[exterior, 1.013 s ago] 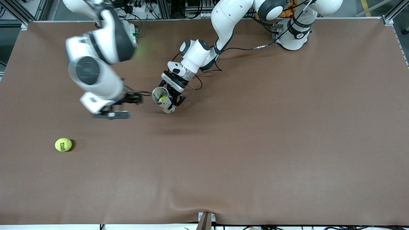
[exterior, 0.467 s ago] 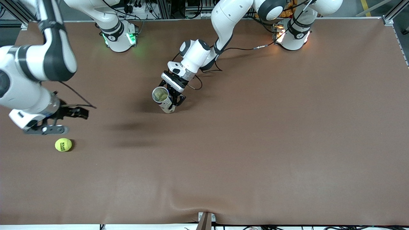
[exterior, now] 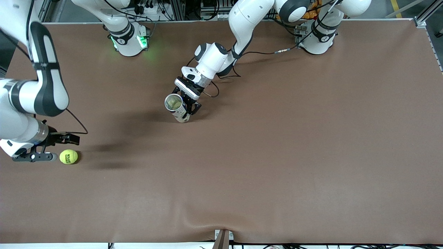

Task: Insert tennis ball vertically with right arm
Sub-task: 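Move the right gripper to the second tennis ball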

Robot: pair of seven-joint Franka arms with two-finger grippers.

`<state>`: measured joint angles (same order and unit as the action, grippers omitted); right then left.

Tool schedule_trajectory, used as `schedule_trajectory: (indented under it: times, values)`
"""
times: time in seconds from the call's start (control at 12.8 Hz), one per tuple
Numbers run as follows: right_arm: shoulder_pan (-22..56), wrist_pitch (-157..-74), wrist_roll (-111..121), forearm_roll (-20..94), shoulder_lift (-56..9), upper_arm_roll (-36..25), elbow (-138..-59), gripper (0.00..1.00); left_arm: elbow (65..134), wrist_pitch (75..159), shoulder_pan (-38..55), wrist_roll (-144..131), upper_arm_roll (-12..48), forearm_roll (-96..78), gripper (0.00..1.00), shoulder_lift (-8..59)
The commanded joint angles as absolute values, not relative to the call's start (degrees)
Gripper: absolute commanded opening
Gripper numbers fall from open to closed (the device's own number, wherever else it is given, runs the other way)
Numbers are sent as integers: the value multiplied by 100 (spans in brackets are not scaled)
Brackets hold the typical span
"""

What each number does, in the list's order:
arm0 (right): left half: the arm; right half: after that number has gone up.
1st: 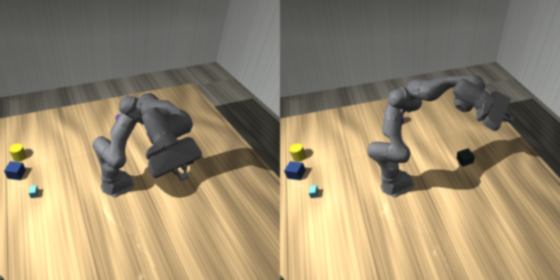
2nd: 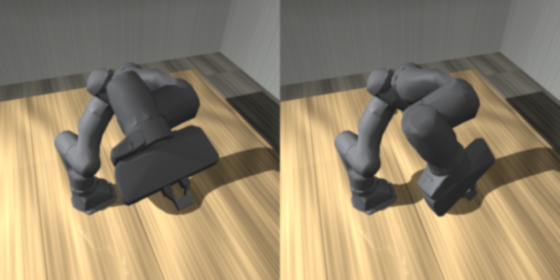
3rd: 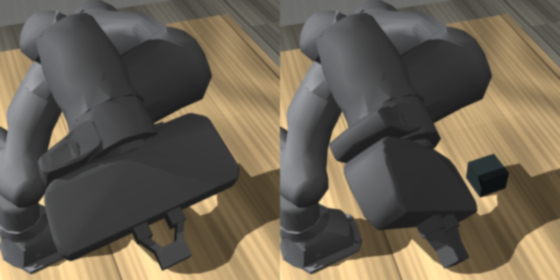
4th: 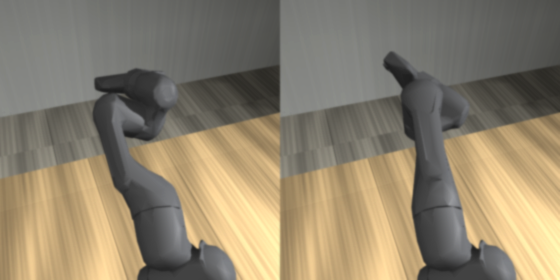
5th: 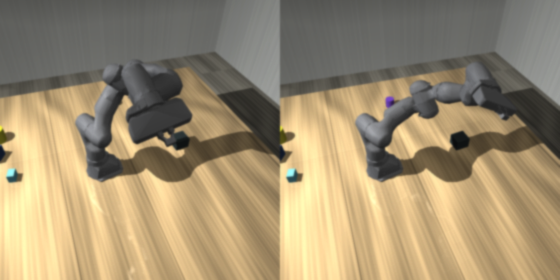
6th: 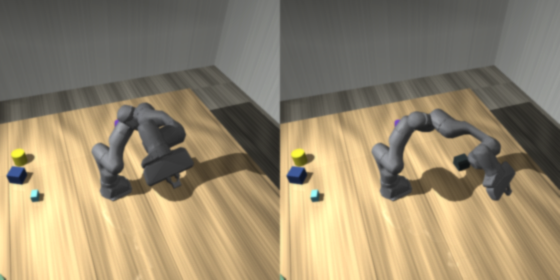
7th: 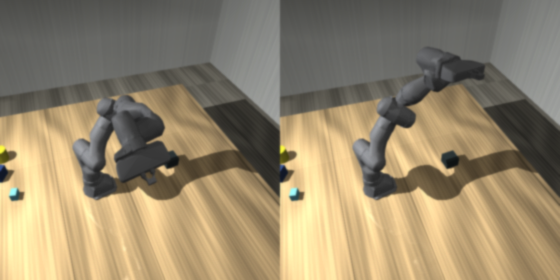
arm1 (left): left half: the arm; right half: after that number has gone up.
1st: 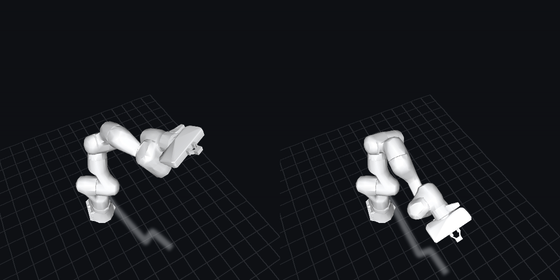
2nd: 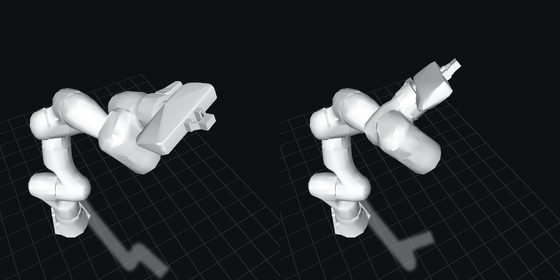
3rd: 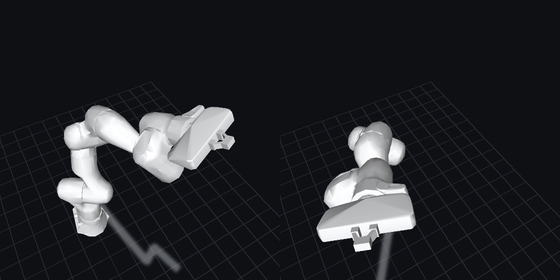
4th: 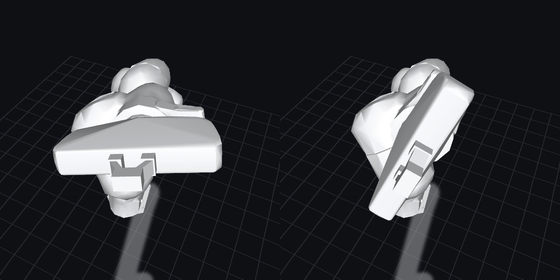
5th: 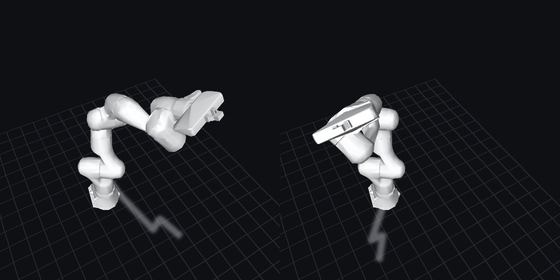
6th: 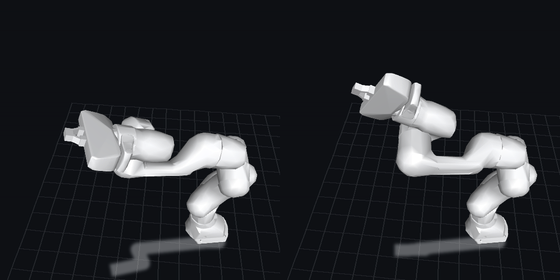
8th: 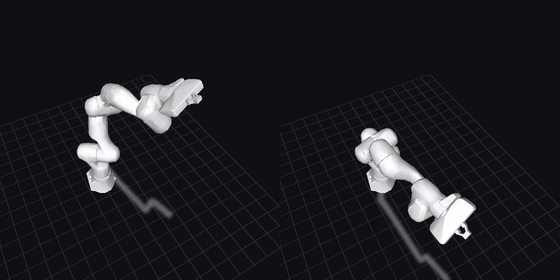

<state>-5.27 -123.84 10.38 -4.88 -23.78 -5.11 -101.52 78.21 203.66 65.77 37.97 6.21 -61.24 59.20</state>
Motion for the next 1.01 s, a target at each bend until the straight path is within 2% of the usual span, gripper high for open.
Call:
schedule_trajectory:
  times: [0.0, 0.62, 0.93]
  values:
    - [-869, -12883, 1370, -598, -2802, -396, -10063, 100, 7673, 20329, 6653, 3691, 589, -6205, 77, 6135]
    - [-1238, -13999, 1835, -598, -3506, -396, -10063, 100, 7673, 20320, 6653, 3691, 589, -6205, 77, 6135]
    - [-1274, -14194, 1881, -598, -3638, -396, -10063, 100, 7673, 20320, 6653, 3691, 589, -6205, 77, 6135]
